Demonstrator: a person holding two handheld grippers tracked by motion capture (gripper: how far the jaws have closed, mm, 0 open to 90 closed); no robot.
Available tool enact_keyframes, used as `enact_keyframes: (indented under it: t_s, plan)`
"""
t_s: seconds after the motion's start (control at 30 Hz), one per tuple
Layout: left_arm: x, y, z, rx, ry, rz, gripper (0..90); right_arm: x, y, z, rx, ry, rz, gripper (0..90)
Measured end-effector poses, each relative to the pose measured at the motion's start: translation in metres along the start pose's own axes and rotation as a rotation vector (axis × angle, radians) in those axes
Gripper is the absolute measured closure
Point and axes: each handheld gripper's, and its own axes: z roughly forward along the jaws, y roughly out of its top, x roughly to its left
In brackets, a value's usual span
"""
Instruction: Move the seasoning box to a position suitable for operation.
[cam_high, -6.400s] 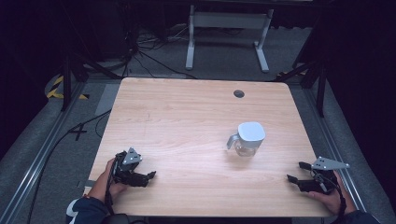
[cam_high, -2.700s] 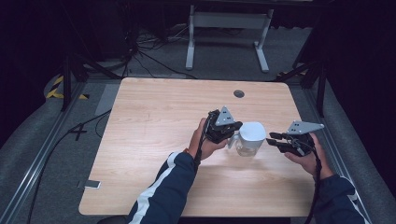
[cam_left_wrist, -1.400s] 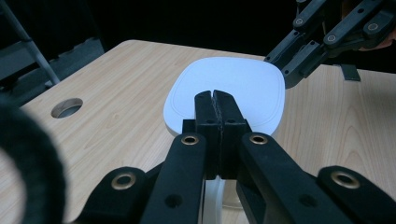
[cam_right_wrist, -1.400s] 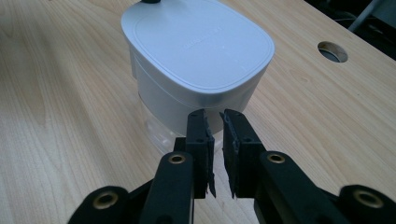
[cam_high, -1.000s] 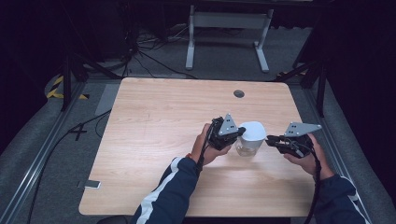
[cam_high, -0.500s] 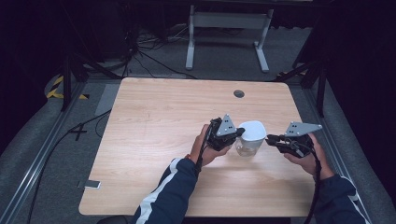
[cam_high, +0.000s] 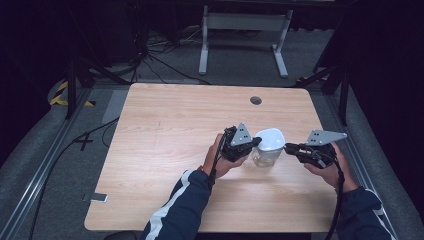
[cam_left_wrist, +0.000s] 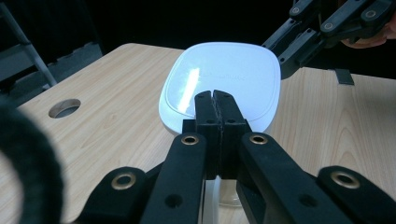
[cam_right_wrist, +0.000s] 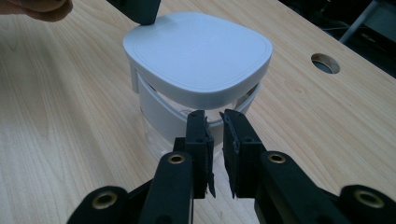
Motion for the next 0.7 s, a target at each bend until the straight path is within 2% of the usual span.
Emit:
enact_keyframes:
  t_s: [0.07,0.13,0.27,0.33,0.63,0.7]
  plan:
    - [0.000,-0.001,0.000,0.000,-0.003,-0.015,90.0,0.001,0.002,0.000,-0.004,0.000,-0.006,81.3]
    - [0.000,-0.001,0.000,0.008,0.000,-0.013,90.0,0.002,0.004,0.000,-0.011,0.000,-0.008,81.8]
    - [-0.003,-0.005,0.004,0.055,0.004,0.015,90.0,0.004,0.007,0.000,-0.025,-0.002,-0.012,82.7]
    - [-0.004,-0.005,0.003,0.029,-0.009,-0.003,89.9,0.005,0.009,0.000,-0.024,-0.003,-0.013,83.5]
    - [-0.005,-0.006,0.000,0.060,-0.003,0.030,89.7,0.010,0.015,0.000,-0.051,-0.007,-0.026,86.8]
    - [-0.007,-0.007,-0.006,0.072,-0.008,0.041,89.5,0.011,0.017,-0.001,-0.067,-0.015,-0.025,88.1]
